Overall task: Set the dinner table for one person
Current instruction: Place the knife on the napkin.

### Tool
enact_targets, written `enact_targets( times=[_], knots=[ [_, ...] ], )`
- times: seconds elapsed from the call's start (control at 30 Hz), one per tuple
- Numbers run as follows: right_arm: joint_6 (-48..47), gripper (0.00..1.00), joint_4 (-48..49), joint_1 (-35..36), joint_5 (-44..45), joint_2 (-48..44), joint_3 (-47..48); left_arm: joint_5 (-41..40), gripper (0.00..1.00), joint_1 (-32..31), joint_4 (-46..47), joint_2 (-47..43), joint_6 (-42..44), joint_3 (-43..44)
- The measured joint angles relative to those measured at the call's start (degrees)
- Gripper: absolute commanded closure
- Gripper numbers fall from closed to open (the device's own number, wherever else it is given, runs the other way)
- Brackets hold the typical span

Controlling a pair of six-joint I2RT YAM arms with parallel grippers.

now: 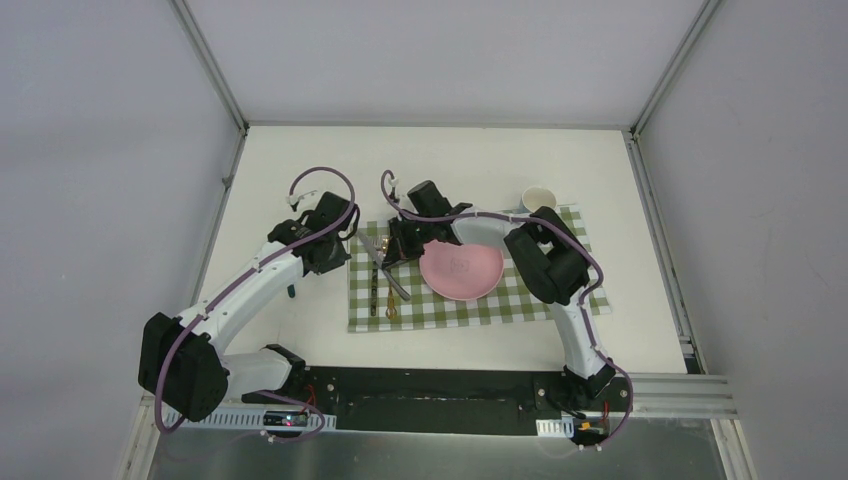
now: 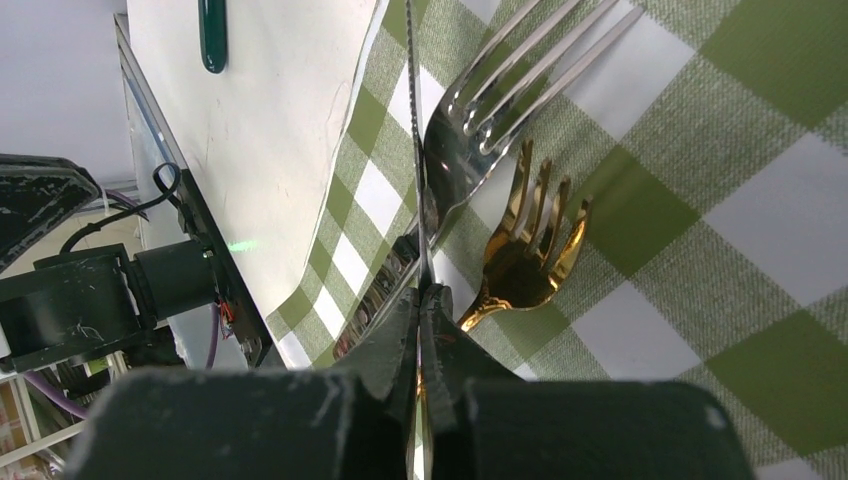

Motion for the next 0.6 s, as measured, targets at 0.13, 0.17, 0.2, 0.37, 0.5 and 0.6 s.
enact_targets(
  times=[0.13,0.17,0.2,0.37,0.5,0.6],
  knots=[
    [-0.7,1.00,-1.7,-0.1,0.6,-1.0,0.0,0.3,1.00,0.0,0.5,0.1,0.2,0.0],
    [-0.8,1.00,-1.9,-0.2,0.6,-1.2,0.0,0.5,1.00,0.0,0.7,0.2,0.2,-0.1],
    [-0.8,1.00,-2.1,-0.2,0.7,-1.4,0.0,0.7,1.00,0.0,0.9,0.3,0.2,-0.2],
    [-0.8,1.00,-2.1,-0.2,1.0,-1.6,0.0,1.5,1.00,0.0,2.0,1.6,0.2,-1.2],
    [-0.7,1.00,-1.9,-0.2,1.0,-1.6,0.0,1.6,1.00,0.0,2.3,1.7,0.2,-1.6],
    [-0.7,1.00,-1.9,-0.2,1.0,-1.6,0.0,1.6,1.00,0.0,2.6,1.7,0.2,-1.7]
  ],
)
